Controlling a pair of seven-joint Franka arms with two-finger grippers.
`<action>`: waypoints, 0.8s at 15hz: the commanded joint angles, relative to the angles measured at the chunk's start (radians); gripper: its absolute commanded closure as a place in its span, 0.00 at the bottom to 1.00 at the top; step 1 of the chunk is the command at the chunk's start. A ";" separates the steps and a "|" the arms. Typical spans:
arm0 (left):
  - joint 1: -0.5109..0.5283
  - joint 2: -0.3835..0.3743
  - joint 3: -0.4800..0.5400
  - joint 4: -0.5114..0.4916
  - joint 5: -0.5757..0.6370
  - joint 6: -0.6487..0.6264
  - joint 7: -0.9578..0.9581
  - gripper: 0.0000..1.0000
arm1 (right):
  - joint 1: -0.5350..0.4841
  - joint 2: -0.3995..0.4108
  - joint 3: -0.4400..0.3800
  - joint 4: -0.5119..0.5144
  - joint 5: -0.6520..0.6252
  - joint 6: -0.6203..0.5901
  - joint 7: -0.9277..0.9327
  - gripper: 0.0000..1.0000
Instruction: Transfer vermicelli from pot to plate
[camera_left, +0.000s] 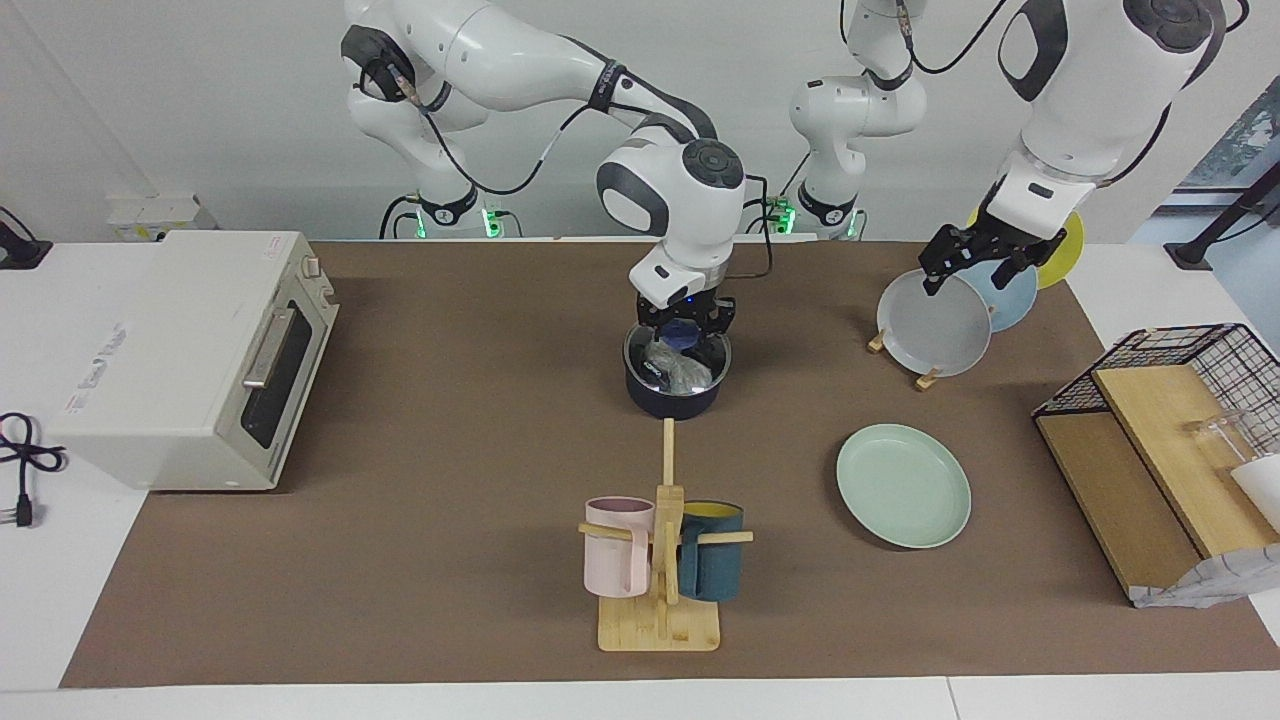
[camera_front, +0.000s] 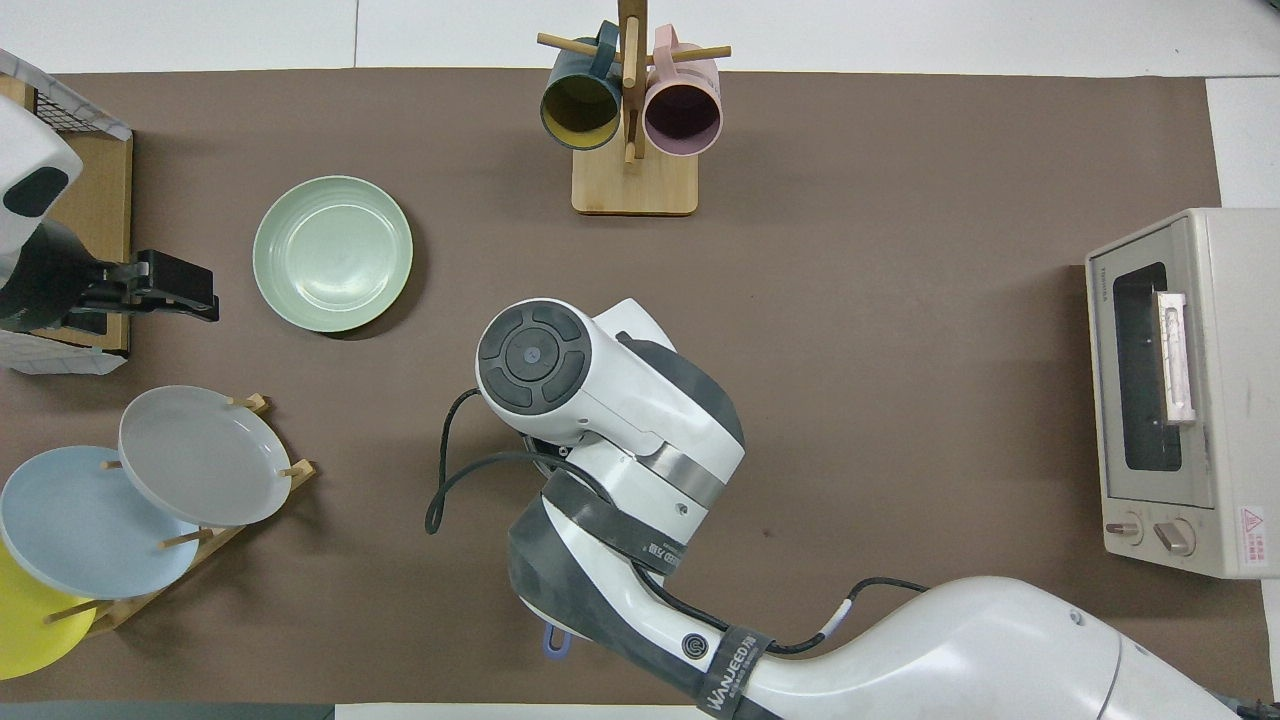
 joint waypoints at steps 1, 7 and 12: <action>-0.003 -0.016 -0.004 -0.017 0.017 0.003 0.000 0.00 | -0.024 -0.011 0.028 -0.024 -0.017 0.016 0.009 0.50; -0.006 -0.016 -0.010 -0.017 0.006 0.016 0.000 0.00 | -0.054 -0.035 0.041 0.039 -0.015 -0.055 -0.067 0.55; -0.070 -0.013 -0.010 -0.020 -0.011 0.026 -0.003 0.00 | -0.077 -0.127 -0.062 0.042 0.070 -0.093 -0.297 0.55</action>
